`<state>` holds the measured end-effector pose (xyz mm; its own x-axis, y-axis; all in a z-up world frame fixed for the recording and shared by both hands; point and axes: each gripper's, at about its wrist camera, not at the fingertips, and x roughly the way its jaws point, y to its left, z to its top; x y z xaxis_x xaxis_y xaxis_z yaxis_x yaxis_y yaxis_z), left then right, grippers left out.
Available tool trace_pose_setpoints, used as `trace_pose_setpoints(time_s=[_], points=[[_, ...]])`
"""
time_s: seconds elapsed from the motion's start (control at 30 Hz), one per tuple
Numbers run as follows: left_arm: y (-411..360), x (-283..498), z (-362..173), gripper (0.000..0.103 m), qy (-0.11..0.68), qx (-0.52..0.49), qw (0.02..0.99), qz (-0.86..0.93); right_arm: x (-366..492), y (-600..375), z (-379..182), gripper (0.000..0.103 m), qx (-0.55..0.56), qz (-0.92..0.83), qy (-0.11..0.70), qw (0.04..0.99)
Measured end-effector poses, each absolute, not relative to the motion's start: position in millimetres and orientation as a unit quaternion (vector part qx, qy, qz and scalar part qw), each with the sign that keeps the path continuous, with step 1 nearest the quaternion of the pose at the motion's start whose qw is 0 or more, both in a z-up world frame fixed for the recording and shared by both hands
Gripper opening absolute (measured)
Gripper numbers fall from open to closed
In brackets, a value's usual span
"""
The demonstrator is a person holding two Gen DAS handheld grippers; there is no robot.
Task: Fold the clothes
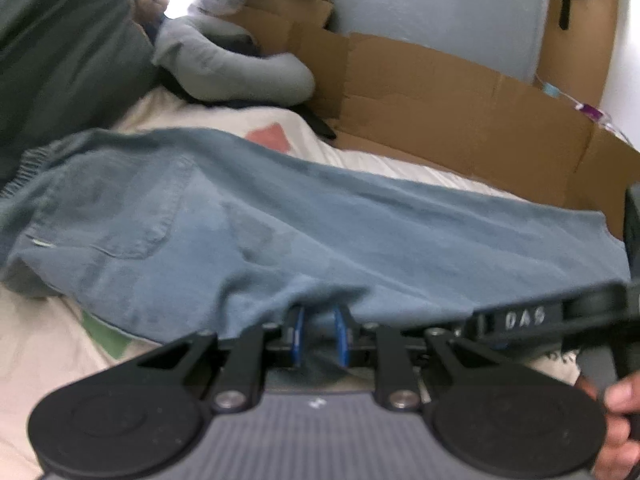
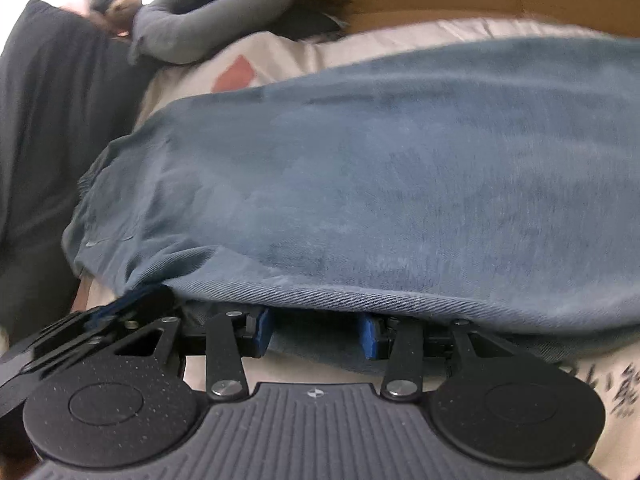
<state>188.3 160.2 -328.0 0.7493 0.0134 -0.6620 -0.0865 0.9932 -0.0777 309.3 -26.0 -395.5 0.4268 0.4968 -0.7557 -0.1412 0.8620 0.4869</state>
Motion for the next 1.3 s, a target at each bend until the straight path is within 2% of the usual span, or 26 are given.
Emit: trace_pose_setpoints(time_s=[0.2,0.23,0.3,0.47,0.6,0.77,0.97,1.0,1.23,1.27,1.3], points=[[170,174,-318,0.019,0.344,-0.042,0.937,0.039,307,3,-401,0.046,0.147,0.226,0.503,0.821],[170,168,-317,0.022,0.344,-0.034,0.938,0.042,308,4,-401,0.045,0.152,0.231,0.505,0.818],[171,158,-319,0.038,0.349,-0.022,0.935,0.050,310,6,-402,0.045,0.158,0.238,0.509,0.812],[183,154,-340,0.043,0.384,-0.045,0.919,0.072,313,8,-404,0.045,0.171,0.239,0.515,0.805],[185,160,-351,0.061,0.392,-0.058,0.915,0.076,314,8,-405,0.045,0.171,0.241,0.515,0.805],[190,174,-360,0.067,0.397,-0.096,0.910,0.073,314,8,-405,0.044,0.170,0.242,0.515,0.804],[201,177,-364,0.065,0.361,-0.140,0.917,0.094,313,8,-405,0.044,0.165,0.243,0.514,0.806],[200,178,-366,0.061,0.359,-0.132,0.919,0.098,313,8,-406,0.044,0.165,0.243,0.514,0.806],[194,180,-380,0.049,0.367,-0.097,0.919,0.102,314,8,-406,0.044,0.166,0.241,0.514,0.806],[194,179,-381,0.043,0.367,-0.092,0.920,0.100,314,8,-406,0.044,0.166,0.241,0.513,0.807],[193,178,-381,0.032,0.367,-0.086,0.921,0.098,314,7,-406,0.044,0.166,0.242,0.513,0.807]])
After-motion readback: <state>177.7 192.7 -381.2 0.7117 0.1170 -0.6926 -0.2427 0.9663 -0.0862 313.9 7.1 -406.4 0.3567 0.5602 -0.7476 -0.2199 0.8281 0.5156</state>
